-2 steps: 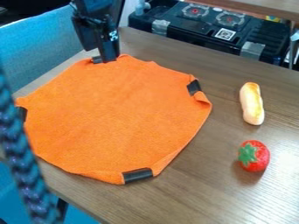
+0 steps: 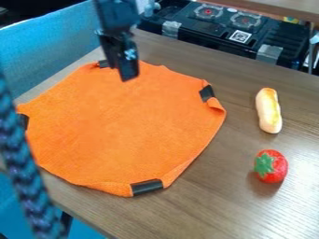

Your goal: Put the white object on the top right side of the orange cloth

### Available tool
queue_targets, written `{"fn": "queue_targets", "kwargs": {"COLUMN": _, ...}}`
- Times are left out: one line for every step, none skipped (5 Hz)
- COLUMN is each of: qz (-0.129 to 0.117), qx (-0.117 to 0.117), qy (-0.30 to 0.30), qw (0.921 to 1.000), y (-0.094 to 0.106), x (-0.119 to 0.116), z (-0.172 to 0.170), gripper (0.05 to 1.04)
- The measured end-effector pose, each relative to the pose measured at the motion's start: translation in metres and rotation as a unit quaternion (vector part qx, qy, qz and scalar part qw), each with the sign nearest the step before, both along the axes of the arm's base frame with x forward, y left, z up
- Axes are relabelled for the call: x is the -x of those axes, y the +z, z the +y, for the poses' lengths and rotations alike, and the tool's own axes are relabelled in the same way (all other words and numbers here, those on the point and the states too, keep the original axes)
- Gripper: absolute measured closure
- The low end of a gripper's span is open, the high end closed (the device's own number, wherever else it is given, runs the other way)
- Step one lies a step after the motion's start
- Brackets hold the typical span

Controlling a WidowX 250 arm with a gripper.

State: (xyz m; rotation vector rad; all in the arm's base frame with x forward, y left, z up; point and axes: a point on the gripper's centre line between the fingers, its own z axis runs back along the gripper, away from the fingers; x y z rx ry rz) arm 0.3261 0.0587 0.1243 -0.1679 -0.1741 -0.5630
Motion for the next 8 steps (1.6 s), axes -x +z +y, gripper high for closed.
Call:
{"fn": "queue_targets", "kwargs": {"qz": -0.013, "qx": -0.041, "qy": -0.051, "qw": 0.9978, "y": -0.016, "x": 0.008, "z": -0.051, "gripper": 0.083}}
{"fn": "queue_targets", "kwargs": {"qz": -0.022, "qx": -0.071, "qy": -0.098, "qw": 0.9923, "y": -0.018, "x": 0.014, "z": -0.099, "gripper": 0.083}}
{"fn": "queue_targets", "kwargs": {"qz": -0.037, "qx": -0.129, "qy": -0.058, "qw": 0.9892, "y": -0.025, "x": 0.025, "z": -0.149, "gripper": 0.083}}
{"fn": "queue_targets", "kwargs": {"qz": -0.054, "qx": -0.129, "qy": -0.043, "qw": 0.9892, "y": -0.015, "x": 0.037, "z": -0.195, "gripper": 0.083}}
{"fn": "queue_targets", "kwargs": {"qz": -0.065, "qx": -0.084, "qy": -0.068, "qw": 0.992, "y": -0.003, "x": 0.047, "z": -0.244, "gripper": 0.083}}
{"fn": "queue_targets", "kwargs": {"qz": -0.055, "qx": -0.057, "qy": -0.081, "qw": 0.9936, "y": -0.002, "x": 0.057, "z": -0.268, "gripper": 0.083}}
{"fn": "queue_targets", "kwargs": {"qz": -0.046, "qx": -0.033, "qy": -0.088, "qw": 0.9945, "y": 0.001, "x": 0.064, "z": -0.282, "gripper": 0.083}}
{"fn": "queue_targets", "kwargs": {"qz": -0.03, "qx": -0.017, "qy": -0.101, "qw": 0.9943, "y": 0.0, "x": 0.075, "z": -0.291, "gripper": 0.083}}
